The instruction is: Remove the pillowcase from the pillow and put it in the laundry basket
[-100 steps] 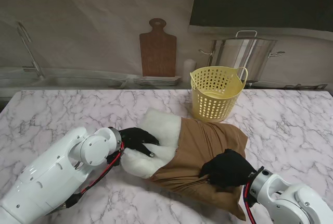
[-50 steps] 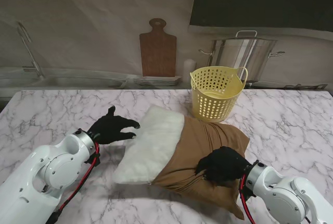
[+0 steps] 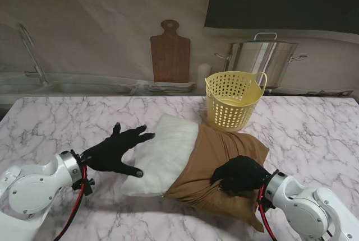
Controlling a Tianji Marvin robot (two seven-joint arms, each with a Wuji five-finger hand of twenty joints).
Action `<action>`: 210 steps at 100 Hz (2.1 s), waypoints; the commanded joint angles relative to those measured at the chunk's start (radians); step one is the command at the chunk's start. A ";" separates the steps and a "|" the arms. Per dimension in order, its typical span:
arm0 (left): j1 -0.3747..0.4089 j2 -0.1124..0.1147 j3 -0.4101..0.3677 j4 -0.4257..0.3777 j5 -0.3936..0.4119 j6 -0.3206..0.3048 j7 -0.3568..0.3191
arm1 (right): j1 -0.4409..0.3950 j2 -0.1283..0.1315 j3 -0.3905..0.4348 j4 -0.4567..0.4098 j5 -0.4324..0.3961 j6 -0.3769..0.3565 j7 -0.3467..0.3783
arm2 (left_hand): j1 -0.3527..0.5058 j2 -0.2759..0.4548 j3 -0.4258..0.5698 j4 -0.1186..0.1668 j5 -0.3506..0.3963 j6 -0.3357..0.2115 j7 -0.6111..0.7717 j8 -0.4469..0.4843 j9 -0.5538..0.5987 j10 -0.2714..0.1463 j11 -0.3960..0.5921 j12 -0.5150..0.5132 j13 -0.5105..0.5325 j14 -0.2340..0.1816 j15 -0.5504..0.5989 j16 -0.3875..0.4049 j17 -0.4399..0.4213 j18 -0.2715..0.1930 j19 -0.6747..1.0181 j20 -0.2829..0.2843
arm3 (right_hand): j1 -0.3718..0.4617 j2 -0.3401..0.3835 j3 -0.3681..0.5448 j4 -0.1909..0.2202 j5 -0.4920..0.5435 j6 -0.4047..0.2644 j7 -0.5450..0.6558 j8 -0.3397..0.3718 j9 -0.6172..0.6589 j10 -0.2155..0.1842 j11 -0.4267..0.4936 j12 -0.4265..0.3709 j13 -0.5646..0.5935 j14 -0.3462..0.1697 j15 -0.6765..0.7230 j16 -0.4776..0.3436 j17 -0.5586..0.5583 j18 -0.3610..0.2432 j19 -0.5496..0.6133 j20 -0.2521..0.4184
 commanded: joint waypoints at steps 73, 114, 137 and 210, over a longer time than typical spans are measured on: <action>0.033 0.023 0.022 0.039 0.484 0.043 0.007 | 0.042 0.002 -0.008 0.045 0.015 0.031 0.011 | 0.077 -0.100 0.007 0.049 -0.044 0.041 -0.055 -0.275 -0.033 0.009 -0.009 -0.012 -0.063 -0.083 -0.030 -0.045 -0.066 -0.167 0.681 0.024 | 0.145 0.055 0.118 0.065 0.132 -0.028 0.222 0.095 0.020 0.005 0.052 0.008 0.050 -0.007 0.025 0.003 -0.008 -0.015 -0.016 -0.009; -0.049 0.003 0.157 0.162 0.519 -0.002 0.254 | 0.061 0.003 -0.030 0.061 0.020 0.035 0.014 | 0.068 -0.114 0.015 0.025 -0.043 0.042 -0.056 -0.280 -0.033 0.010 -0.009 -0.012 -0.083 -0.097 -0.065 -0.065 -0.078 -0.211 0.630 -0.156 | 0.144 0.056 0.119 0.066 0.133 -0.029 0.224 0.095 0.019 0.005 0.055 0.010 0.050 -0.009 0.026 0.004 -0.010 -0.013 -0.015 -0.011; -0.093 -0.008 0.213 0.214 0.475 -0.024 0.331 | 0.065 0.002 -0.036 0.065 0.024 0.037 0.010 | 0.095 -0.122 0.022 0.030 -0.043 0.048 -0.056 -0.280 -0.033 0.012 -0.009 -0.012 -0.063 -0.095 -0.043 -0.046 -0.052 -0.244 0.681 -0.085 | 0.143 0.056 0.120 0.067 0.133 -0.028 0.225 0.096 0.020 0.005 0.056 0.009 0.050 -0.007 0.027 0.004 -0.008 -0.013 -0.013 -0.012; -0.142 -0.086 0.404 0.252 -0.150 0.114 0.409 | 0.008 -0.025 -0.015 0.038 0.102 -0.002 -0.119 | 0.517 -0.013 0.279 0.108 0.629 0.060 0.753 0.701 0.990 0.073 0.475 0.507 0.903 0.028 0.590 0.466 0.588 -0.091 1.976 0.363 | 0.032 0.155 -0.138 0.111 -0.161 0.066 0.179 -0.369 -0.038 0.050 -0.014 -0.150 0.020 0.031 -0.022 -0.023 0.006 -0.021 0.024 -0.007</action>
